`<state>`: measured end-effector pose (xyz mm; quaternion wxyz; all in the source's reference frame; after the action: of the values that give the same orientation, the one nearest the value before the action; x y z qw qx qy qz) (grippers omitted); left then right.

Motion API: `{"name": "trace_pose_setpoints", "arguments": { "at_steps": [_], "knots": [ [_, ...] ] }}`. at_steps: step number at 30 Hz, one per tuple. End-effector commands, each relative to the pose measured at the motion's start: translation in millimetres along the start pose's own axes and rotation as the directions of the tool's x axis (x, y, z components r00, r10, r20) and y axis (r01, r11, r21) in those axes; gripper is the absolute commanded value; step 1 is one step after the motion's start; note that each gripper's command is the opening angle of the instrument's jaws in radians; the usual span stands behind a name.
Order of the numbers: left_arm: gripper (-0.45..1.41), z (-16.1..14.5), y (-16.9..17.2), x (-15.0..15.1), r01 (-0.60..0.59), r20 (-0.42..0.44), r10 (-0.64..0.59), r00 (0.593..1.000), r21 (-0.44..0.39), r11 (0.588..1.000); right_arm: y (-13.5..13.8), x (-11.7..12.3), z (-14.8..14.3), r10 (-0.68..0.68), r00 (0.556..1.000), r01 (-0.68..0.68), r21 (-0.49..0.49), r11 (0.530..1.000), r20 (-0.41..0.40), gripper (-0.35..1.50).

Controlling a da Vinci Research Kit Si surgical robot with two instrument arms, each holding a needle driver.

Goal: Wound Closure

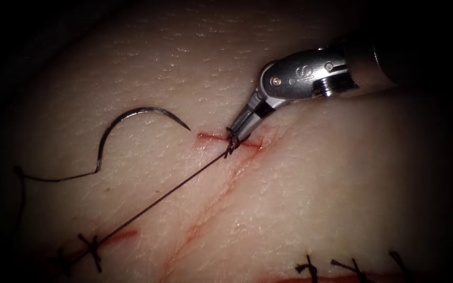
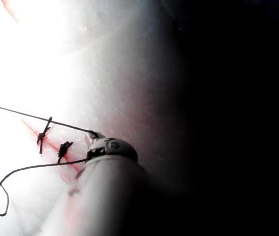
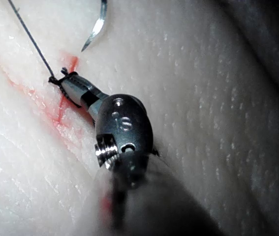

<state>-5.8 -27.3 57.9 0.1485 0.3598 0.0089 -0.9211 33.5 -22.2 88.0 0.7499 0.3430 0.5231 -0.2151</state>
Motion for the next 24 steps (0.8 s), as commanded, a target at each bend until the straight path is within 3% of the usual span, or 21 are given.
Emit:
{"name": "trace_pose_setpoints", "arguments": {
  "at_steps": [1, 10, 24],
  "knots": [
    [-0.45, 0.6, 0.7, 0.1, 0.004, 0.0, -0.004, 1.0, -0.004, 1.0, 0.6, -0.5, 0.7, -0.001, 1.0, 0.001, -0.005, 1.0, 0.001, -0.35],
    [-0.45, -0.5, 2.4, -0.7, 0.001, 0.0, -0.001, 1.0, -0.029, 1.0, 1.1, -1.4, 0.0, 0.003, 1.0, -0.003, -0.023, 1.0, 0.014, -0.35],
    [-0.45, 0.9, 7.1, -1.5, 0.002, 0.048, 0.002, 0.999, -0.083, 0.997, 1.7, -2.8, -0.3, 0.019, 0.999, -0.017, -0.051, 0.999, 0.039, -0.35]
  ]
}}
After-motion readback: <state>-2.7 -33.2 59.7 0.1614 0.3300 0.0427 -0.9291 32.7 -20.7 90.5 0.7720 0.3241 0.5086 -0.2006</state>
